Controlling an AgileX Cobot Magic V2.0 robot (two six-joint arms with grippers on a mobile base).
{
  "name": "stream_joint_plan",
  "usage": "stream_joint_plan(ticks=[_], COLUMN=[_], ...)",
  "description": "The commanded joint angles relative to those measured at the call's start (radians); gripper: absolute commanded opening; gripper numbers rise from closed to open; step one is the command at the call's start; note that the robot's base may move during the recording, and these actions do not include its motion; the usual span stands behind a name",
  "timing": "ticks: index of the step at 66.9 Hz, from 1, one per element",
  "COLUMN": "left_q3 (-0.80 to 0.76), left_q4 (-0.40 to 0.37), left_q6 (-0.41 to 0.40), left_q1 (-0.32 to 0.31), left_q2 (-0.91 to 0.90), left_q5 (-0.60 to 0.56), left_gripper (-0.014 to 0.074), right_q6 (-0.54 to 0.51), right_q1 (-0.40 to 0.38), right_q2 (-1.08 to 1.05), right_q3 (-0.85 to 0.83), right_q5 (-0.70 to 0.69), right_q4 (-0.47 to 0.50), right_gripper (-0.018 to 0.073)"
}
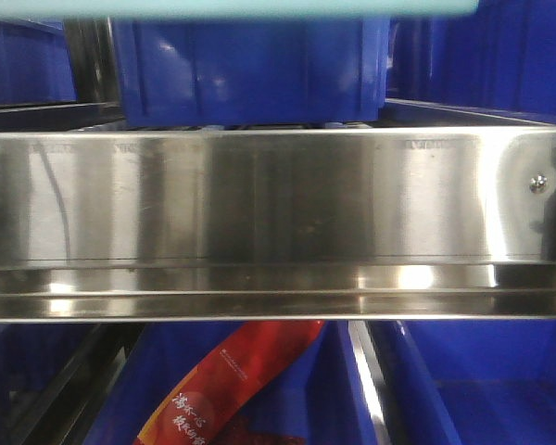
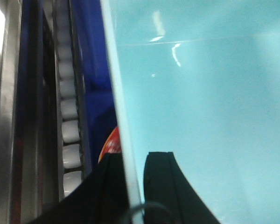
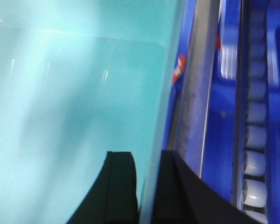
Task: Fetch blue bin and place on conveyor start
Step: 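Close both grippers on opposite rims and lift the teal bin off the shelf, then hold the teal bin with both grippers and back the base away from the rack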
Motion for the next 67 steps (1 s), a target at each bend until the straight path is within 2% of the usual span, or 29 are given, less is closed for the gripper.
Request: stream_joint_plan(ticks=[1, 39, 67], left_q3=[-0.011, -0.011, -0.011], left_q4=[0.008, 0.016, 0.016], left_q6=[0.011, 0.011, 0.011], left_q1=[-0.002, -0.002, -0.002], left_q2=[-0.060, -0.074, -0.074], left_q5=[-0.022, -0.053, -0.234], left_gripper=[-0.0111, -0.0111, -0.0111], right_q6=[-0.018, -0.018, -0.018], right_q1=[-0.005, -0.005, -0.005], right_q2=[-0.057, -0.089, -0.089], right_q3=[-0.009, -0.009, -0.009], right_q5=[-0.041, -0.063, -0.063], right_q4=[-0.029, -0.029, -0.029], right_gripper=[-0.0151, -0.0152, -0.0152])
